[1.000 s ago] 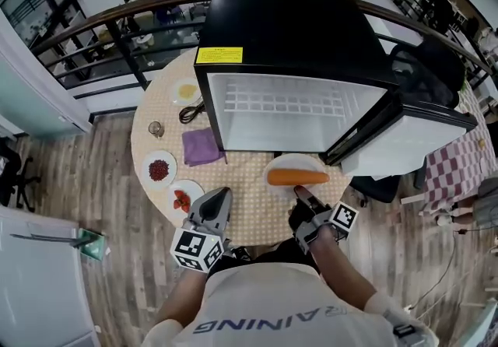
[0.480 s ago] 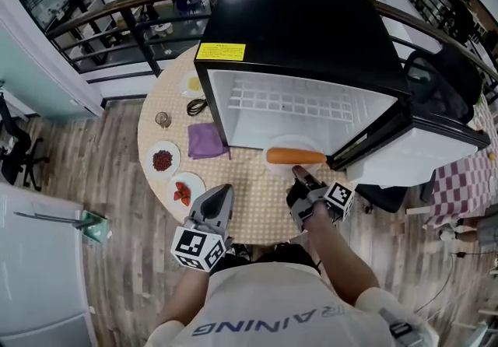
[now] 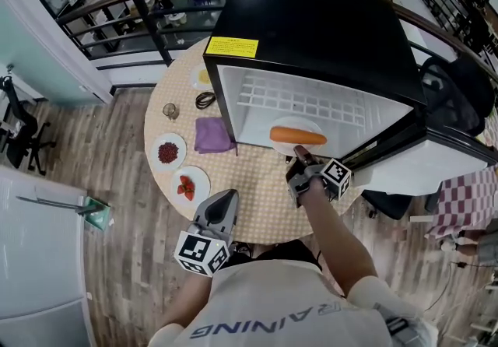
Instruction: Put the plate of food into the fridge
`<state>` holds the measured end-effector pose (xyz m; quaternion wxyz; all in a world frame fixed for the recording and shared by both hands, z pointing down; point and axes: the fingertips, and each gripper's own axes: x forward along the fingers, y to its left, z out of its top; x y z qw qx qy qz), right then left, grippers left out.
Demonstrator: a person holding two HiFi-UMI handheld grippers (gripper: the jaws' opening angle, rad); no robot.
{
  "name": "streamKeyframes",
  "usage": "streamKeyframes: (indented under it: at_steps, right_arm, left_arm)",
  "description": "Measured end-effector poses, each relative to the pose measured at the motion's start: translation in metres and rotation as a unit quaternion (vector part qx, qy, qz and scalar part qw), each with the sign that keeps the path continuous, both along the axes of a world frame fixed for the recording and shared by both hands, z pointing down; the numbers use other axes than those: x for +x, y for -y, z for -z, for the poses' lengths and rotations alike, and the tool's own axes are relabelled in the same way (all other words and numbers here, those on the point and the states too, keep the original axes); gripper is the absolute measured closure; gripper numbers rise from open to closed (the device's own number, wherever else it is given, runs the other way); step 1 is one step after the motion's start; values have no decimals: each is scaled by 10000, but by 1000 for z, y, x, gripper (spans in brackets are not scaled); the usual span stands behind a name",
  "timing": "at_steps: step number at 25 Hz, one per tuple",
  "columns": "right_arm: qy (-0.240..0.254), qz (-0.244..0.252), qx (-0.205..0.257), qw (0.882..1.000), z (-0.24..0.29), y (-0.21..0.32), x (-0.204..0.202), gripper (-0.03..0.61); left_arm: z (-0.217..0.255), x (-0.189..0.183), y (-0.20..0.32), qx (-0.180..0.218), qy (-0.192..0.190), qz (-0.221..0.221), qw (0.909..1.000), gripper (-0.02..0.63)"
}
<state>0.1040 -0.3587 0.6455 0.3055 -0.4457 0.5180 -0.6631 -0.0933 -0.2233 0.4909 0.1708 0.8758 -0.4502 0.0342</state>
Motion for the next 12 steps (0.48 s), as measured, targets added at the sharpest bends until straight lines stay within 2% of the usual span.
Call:
streamKeyframes:
  at_steps: [12]
  right_arm:
    - [-207, -323, -401, 9985, -32, 50, 9, 543]
  left_arm:
    - [-9, -17, 1, -136, 33, 254, 9996, 604]
